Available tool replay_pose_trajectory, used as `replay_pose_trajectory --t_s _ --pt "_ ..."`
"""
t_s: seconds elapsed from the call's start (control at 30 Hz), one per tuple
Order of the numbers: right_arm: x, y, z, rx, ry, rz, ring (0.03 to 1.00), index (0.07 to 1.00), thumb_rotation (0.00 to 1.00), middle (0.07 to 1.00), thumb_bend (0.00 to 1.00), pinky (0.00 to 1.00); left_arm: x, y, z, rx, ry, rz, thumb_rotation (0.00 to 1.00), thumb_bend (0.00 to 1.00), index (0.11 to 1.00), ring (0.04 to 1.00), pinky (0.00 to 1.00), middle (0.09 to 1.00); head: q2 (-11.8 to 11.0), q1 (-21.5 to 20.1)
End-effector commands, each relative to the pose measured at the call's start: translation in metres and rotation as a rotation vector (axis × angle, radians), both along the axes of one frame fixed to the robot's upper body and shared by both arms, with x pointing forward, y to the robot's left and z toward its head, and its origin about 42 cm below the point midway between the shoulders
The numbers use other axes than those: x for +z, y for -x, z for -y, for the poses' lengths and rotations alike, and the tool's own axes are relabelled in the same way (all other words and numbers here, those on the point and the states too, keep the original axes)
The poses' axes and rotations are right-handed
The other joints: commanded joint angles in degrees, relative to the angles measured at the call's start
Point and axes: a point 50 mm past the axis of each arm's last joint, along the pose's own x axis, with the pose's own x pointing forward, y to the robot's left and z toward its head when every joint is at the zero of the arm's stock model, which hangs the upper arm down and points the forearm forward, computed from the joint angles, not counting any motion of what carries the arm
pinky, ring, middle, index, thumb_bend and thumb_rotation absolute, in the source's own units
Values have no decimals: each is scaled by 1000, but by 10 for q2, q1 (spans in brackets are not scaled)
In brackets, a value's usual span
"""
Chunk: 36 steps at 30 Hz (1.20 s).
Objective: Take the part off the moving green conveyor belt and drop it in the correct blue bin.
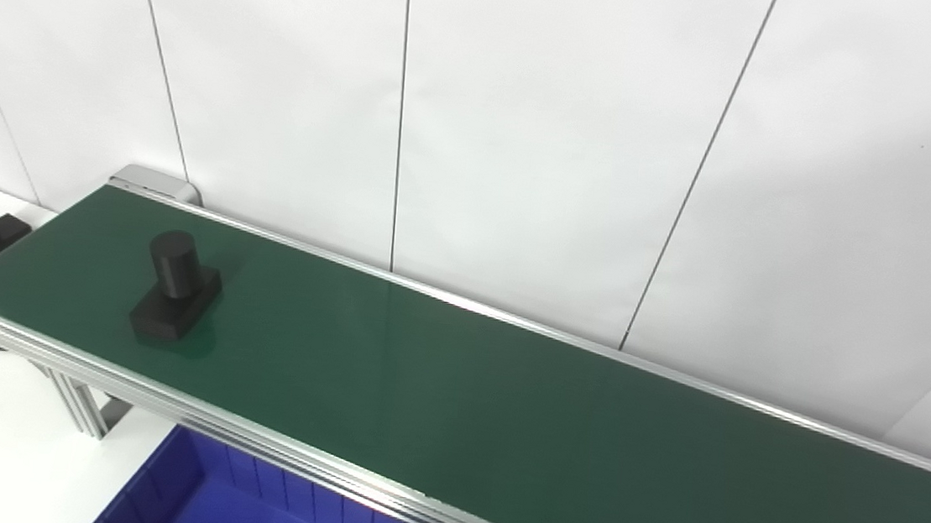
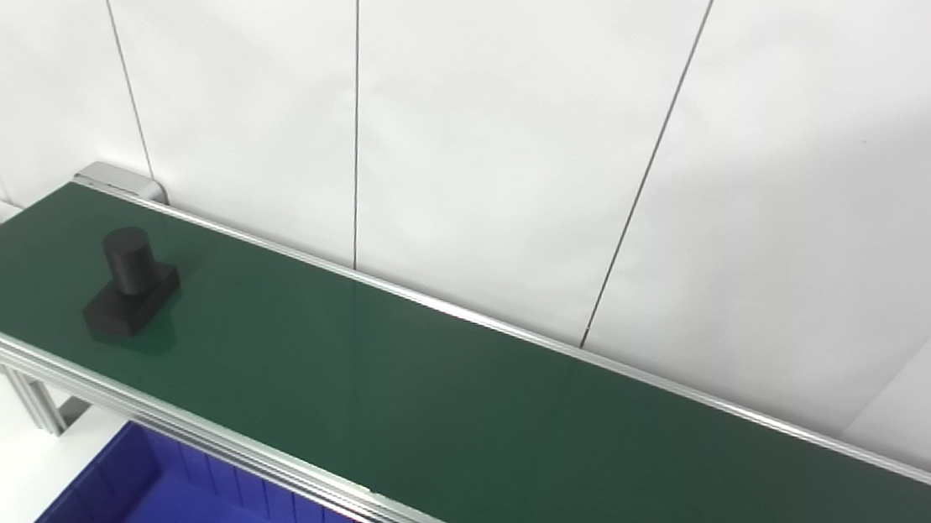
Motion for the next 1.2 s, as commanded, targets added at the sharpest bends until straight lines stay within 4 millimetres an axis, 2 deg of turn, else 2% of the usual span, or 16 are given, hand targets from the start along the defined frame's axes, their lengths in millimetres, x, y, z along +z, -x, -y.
replay_pose_trajectory --t_s 0.0,0.1,0.3,0.4,0.6,0.77,0.9,1.07,1.17 --pt "11 -5 1 -1 -28 87 766 891 690 826 468 673 7 -6 5 -2 13 64 523 839 815 738 664 785 1 0" --pt "15 -6 3 0 -33 101 763 891 699 823 478 668 7 -8 7 -4 16 64 502 823 815 740 664 787 3 3" --pt "30 -8 4 13 -44 153 747 879 664 808 472 647 7 -10 10 -6 11 67 545 860 813 737 661 784 7 7" --pt "46 -10 3 18 -53 212 726 858 610 787 452 619 7 -11 11 -5 16 68 545 880 811 735 661 782 12 8" --pt "77 -16 0 33 -81 302 730 850 572 769 454 613 8 -11 11 -5 12 71 544 885 814 736 662 782 12 -5" --pt "112 -24 -1 43 -96 388 744 853 575 782 454 628 8 -10 9 0 16 72 534 889 817 738 662 785 15 -13" --pt "132 -28 -2 50 -86 436 753 852 588 793 451 638 8 -10 7 -2 16 71 523 881 819 737 659 784 17 -22" --pt "163 -46 -4 46 -2 475 761 856 574 810 391 622 9 -11 4 -5 11 74 508 868 826 741 663 789 19 -34" --pt "173 -64 -8 54 42 479 755 858 641 813 407 616 9 -12 3 -7 7 76 503 863 827 741 662 789 21 -38"
